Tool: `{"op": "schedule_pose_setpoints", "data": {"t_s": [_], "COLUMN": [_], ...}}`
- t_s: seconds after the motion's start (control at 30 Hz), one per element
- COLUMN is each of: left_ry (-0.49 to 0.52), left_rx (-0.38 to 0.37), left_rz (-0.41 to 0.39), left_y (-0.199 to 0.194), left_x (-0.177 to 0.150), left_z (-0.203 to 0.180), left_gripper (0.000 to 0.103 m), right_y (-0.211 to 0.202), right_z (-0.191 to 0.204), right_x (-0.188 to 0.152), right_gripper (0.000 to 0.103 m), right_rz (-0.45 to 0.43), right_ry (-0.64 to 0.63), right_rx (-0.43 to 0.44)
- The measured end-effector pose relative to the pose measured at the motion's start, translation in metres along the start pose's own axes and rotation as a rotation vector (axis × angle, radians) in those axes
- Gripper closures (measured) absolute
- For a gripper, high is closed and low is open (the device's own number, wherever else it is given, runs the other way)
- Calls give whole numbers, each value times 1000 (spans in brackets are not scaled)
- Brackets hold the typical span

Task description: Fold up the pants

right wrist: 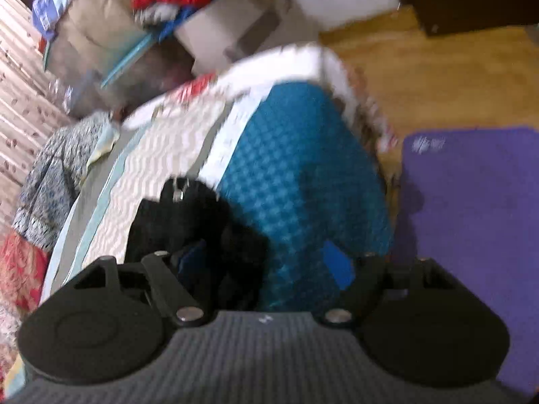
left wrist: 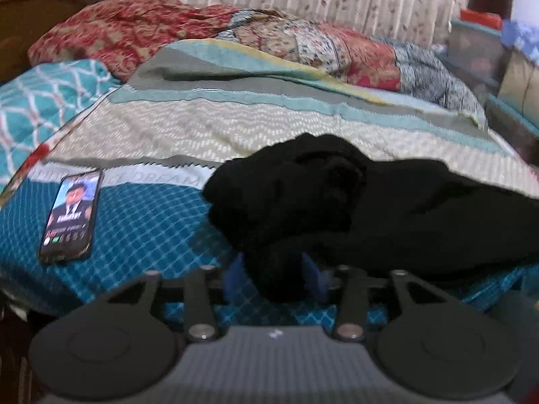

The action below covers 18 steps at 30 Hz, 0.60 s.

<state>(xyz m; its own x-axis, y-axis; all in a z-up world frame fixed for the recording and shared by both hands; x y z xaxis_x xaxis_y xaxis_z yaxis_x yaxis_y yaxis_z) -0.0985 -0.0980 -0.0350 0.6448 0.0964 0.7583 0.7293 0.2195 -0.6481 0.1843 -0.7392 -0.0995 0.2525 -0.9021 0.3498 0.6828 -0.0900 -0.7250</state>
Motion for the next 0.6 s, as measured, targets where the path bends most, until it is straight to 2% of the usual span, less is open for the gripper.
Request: {"op": "schedule_pose_setpoints", "data": {"t_s": [0.1,0.13,0.17,0.27,0.33,0.4,0.47,0.57,0.6], "left_ry": [-126,-193,-252,-360,-366,-335,-334,-358,-333], "left_rx": [-48,-60,-67,-101,-180,-217,-267,-402,-401], "left_rz": [-61,-99,-129,-155,-121,-74,29,184,186], "left_y": [-25,-33,-37,-26,4,39,83,136,143], "left_x": [7,13,19,42,64,78,84,77,76], "left_z": [27,42,57,88,93,92,87,64,54], "left_gripper": [52,43,35,23,14,6,0,3,10], "right_y": [-22,-30,-36,-48,-50,-50,-50,-53,-53], "right_z": [-4,1,8,39,71,99,121,144,149], "right_x": [8,7,5,-19,-55,-99,-146,-221,-246], "right_gripper": [26,26,26,25,25,26,26,26,26], "right_rz": [-80,-95,-97,-54,25,127,232,392,446], "right_ry": [-23,-49,-83,-205,-301,-390,-458,-540,-564], "right_rx": [23,47,76,170,238,304,359,416,423]}}
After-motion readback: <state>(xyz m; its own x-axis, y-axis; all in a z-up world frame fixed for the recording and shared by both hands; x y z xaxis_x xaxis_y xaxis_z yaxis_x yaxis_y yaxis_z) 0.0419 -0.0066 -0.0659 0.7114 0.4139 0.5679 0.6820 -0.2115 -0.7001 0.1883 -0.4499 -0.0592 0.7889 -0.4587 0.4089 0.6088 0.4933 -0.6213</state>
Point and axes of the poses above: each gripper's, at about its wrist camera, not at the fingertips, and y roughly the way its jaws point, z to its left, x to its top, the point moved 6 cm from there along y, roughly the way its jaws point, and after that the axes turned 13 degrees about y, right-handed, at the moved point
